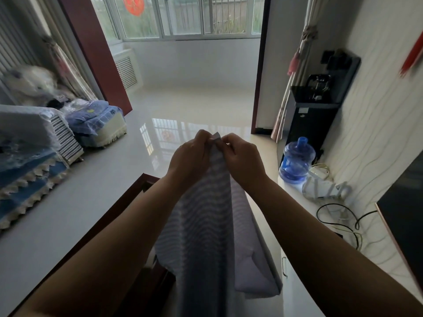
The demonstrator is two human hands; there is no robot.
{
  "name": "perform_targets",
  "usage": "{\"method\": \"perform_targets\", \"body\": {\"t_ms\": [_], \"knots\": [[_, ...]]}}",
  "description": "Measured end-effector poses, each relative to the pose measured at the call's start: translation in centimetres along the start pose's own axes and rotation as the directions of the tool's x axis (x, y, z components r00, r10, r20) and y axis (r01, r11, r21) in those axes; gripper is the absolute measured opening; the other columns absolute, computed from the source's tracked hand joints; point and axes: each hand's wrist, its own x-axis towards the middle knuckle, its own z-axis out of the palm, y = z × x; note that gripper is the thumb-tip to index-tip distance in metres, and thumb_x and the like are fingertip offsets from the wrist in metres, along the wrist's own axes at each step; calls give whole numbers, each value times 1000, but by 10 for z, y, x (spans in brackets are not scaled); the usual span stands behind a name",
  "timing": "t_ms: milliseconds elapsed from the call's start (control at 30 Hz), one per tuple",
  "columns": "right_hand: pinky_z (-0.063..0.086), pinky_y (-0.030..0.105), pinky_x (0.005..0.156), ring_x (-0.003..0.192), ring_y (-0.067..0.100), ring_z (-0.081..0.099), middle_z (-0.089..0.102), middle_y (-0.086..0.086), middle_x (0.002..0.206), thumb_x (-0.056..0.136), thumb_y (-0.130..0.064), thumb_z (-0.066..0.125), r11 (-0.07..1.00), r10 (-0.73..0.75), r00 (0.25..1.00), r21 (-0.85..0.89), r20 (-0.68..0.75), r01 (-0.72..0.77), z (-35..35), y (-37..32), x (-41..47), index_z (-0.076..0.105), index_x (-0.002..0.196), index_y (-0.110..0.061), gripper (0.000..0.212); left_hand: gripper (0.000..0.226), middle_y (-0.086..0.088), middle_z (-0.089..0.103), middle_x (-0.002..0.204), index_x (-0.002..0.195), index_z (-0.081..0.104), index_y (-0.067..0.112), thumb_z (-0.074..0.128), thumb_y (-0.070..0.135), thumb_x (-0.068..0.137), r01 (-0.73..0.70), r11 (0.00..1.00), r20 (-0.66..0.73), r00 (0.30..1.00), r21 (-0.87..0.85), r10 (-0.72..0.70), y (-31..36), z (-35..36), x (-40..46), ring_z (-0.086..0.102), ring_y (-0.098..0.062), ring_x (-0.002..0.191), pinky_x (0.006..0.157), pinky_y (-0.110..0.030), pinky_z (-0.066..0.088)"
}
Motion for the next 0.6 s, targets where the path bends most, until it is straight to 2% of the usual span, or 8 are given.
{"method": "perform_targets", "body": {"t_ms": [67, 133, 234, 367, 467, 534, 600], "knots": [[43, 3, 71, 78, 5, 61, 71, 2, 96, 95, -26, 54, 998, 19, 999, 56, -28, -17, 1, 0, 0, 65, 108, -7, 26, 27, -7, 67, 80, 104, 42, 13, 33, 37, 96, 7, 1000, 5, 1000, -29, -7, 4, 0, -1, 64, -24, 60, 56, -30, 52], [40, -4, 68, 73, -5, 57, 66, -6, 90, 93, -26, 56, 989, 69, 996, 136, -61, -60, 4, -1, 0, 65, 104, -7, 24, 29, -8, 67, 81, 107, 40, 11, 34, 38, 96, 21, 998, 15, 1000, -60, -20, 8, 0, 0, 64, -26, 61, 57, -33, 53], [40, -3, 62, 66, -5, 55, 57, -18, 76, 92, -24, 58, 978, 133, 986, 174, -98, -115, 10, -1, 0, 63, 97, -8, 17, 28, -9, 69, 82, 108, 39, 10, 38, 36, 98, 76, 993, 31, 997, -94, -73, 12, 1, 2, 66, -30, 64, 61, -37, 55], [39, -2, 56, 56, -4, 52, 51, -22, 66, 94, -29, 55, 985, 143, 982, 120, -127, -128, 12, 2, 2, 62, 89, -9, 21, 15, 7, 57, 75, 101, 37, 20, 36, 35, 99, 149, 983, 62, 988, -111, -143, 12, 5, 1, 62, -16, 62, 55, -27, 48], [39, 0, 56, 58, -12, 54, 49, -21, 61, 94, -30, 56, 987, 132, 979, 114, -155, -115, 11, 3, 1, 56, 79, -16, 21, 10, 7, 54, 73, 96, 35, 21, 36, 30, 100, 138, 980, 60, 990, -142, -131, 10, 8, 1, 60, -13, 61, 56, -27, 50], [39, 0, 56, 62, -16, 54, 51, -20, 64, 93, -30, 56, 982, 138, 980, 151, -141, -117, 12, 4, -1, 56, 80, -18, 18, 10, 7, 53, 72, 95, 36, 21, 38, 29, 100, 132, 978, 37, 991, -159, -127, 9, 8, 1, 59, -13, 59, 55, -27, 49], [42, 1, 59, 66, -10, 58, 56, -19, 71, 92, -31, 58, 969, 157, 983, 208, -90, -136, 14, 8, -2, 59, 88, -19, 13, 11, 10, 51, 70, 94, 36, 22, 39, 30, 99, 134, 975, 10, 991, -179, -135, 8, 9, 2, 59, -11, 59, 53, -23, 48]]}}
